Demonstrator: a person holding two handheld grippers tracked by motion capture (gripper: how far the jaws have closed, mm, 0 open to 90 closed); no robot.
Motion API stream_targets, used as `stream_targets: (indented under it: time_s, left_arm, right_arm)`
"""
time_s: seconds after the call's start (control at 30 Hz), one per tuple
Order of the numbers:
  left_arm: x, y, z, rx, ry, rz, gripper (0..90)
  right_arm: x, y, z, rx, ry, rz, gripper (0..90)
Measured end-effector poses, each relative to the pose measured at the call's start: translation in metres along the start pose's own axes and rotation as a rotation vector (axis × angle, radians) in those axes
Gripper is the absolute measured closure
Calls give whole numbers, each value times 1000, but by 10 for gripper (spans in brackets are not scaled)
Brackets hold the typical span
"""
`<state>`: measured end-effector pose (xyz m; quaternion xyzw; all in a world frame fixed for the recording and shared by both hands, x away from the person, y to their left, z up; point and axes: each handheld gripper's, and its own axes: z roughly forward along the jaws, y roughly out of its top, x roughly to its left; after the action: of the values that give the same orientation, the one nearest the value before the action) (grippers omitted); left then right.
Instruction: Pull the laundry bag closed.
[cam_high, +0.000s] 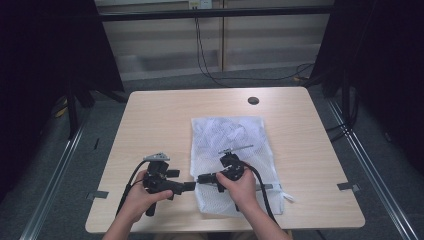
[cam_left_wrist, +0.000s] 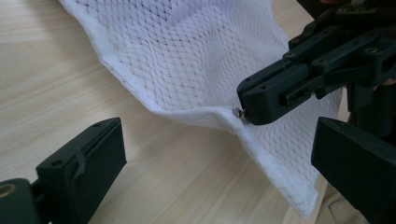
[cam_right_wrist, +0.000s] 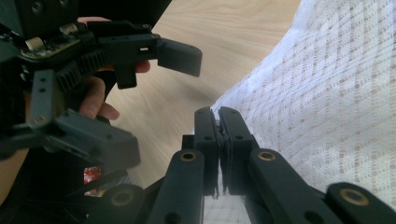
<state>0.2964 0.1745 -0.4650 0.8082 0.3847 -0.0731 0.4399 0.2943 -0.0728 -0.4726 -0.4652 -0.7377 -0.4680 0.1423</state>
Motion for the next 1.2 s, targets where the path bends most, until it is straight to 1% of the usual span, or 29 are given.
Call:
stream_targets:
  time_s: [0.07,0.1,0.13,0.17,0.2,0.27,0.33,0.37,0.4,0.43,0.47,0.53,0.57,0.6,0.73,0.77,0.83,0.87,1.0,1.03,1.17,1.2]
  left_arm:
    - [-1,0,2,8,0,-3,27]
    - [-1,-1,3,13,-1,4,28]
    - [-2,-1,4,8,-5,-8,28]
    - [-1,-1,4,16,-5,0,32]
    - [-2,-1,6,11,-4,-10,32]
    - [-2,-1,7,21,-3,-10,34]
    - [-3,-1,9,28,-15,-8,46]
    - [-4,-1,10,22,-25,-20,50]
    - [-4,-1,11,26,-27,-17,50]
    - [-5,-1,11,24,-31,-23,51]
    - [-5,-1,11,31,-35,-15,60]
    - [-6,-1,13,30,-42,-25,72]
    - [-6,-1,14,32,-44,-20,87]
    - [-6,-2,14,32,-44,-29,87]
    - [-7,-3,17,54,-46,-22,128]
    - [-7,-3,18,58,-44,-27,134]
    - [-7,-3,19,58,-54,-45,150]
    - [-6,-3,20,62,-57,-40,175]
    - [-6,-3,22,66,-66,-41,204]
    - [-7,-3,23,64,-65,-50,213]
    - [-7,-3,24,81,-75,-44,232]
    - [-7,-3,24,82,-76,-46,238]
  right_arm:
    - [0,1,0,-2,5,-4,871]
    - [0,1,-1,-4,9,-3,871]
    - [0,1,-1,-4,9,-3,871]
    - [1,2,-3,-8,9,-1,871]
    - [1,2,-3,-8,9,-1,871]
    - [1,3,-4,-13,10,-9,871]
    - [1,4,-5,-15,18,-3,871]
    - [1,4,-5,-16,23,-1,871]
    - [1,4,-5,-18,23,0,871]
    - [1,4,-4,-18,21,-3,872]
    - [2,4,-4,-18,21,-4,872]
    - [2,3,-4,-19,21,-6,872]
    - [2,3,-4,-21,21,-9,871]
    - [2,3,-4,-21,21,-9,871]
    - [2,4,-4,-22,22,-7,871]
    - [2,4,-4,-23,22,-7,871]
    - [3,4,-5,-29,25,-15,871]
    - [3,4,-4,-30,27,-16,871]
    - [3,4,-5,-31,28,-15,871]
    - [3,4,-5,-32,27,-17,871]
    - [4,4,-5,-35,31,-10,871]
    - [3,4,-5,-33,32,-16,871]
